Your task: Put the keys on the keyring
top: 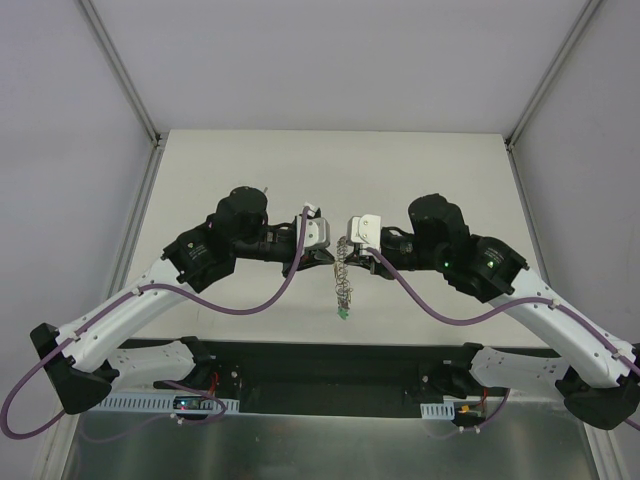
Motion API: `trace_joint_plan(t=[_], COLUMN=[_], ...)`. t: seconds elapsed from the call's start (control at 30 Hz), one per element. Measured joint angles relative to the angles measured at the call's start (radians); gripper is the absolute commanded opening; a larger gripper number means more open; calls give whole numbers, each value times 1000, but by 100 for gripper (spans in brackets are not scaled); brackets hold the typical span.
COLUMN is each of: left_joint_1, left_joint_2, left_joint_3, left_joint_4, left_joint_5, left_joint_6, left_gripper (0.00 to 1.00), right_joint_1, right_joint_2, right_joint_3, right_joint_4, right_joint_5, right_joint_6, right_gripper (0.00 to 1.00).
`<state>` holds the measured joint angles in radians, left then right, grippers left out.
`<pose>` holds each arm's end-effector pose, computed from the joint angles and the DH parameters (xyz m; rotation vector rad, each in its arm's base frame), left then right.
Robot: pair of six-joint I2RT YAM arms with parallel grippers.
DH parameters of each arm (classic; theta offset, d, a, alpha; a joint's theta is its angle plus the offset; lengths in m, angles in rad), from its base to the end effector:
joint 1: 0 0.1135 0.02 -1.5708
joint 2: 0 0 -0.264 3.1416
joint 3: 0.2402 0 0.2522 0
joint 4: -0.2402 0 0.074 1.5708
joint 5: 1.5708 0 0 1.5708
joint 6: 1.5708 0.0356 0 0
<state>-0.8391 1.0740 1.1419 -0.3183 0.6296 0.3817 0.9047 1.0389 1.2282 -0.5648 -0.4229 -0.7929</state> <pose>0.1408 -0.1882 0.3966 1.4097 1.2185 -0.8909 0.1210 0.1776 0.4070 -1.6277 1.0592 0.4849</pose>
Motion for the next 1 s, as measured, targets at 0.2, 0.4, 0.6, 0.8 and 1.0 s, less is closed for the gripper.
trace_joint_plan(t=[0.2, 0.4, 0.6, 0.8, 1.0], left_joint_1=[0, 0, 0, 0, 0], left_joint_2=[-1, -3, -3, 0, -9], left_joint_3=[0, 0, 0, 0, -71], left_joint_4=[0, 0, 0, 0, 23], left_joint_5=[-4, -6, -5, -10, -72], left_joint_6=[0, -7, -18, -31, -53], left_gripper=[0, 0, 0, 0, 0], right_joint_1=[0, -1, -1, -2, -44], right_joint_2=[-10, -22, -24, -24, -51], right_joint_3=[-12, -24, -26, -29, -72], right_joint_4=[4, 5, 7, 8, 15], right_joint_5=[10, 26, 26, 39, 106], right_joint_6=[0, -1, -1, 0, 13], right_gripper=[1, 1, 1, 1, 1])
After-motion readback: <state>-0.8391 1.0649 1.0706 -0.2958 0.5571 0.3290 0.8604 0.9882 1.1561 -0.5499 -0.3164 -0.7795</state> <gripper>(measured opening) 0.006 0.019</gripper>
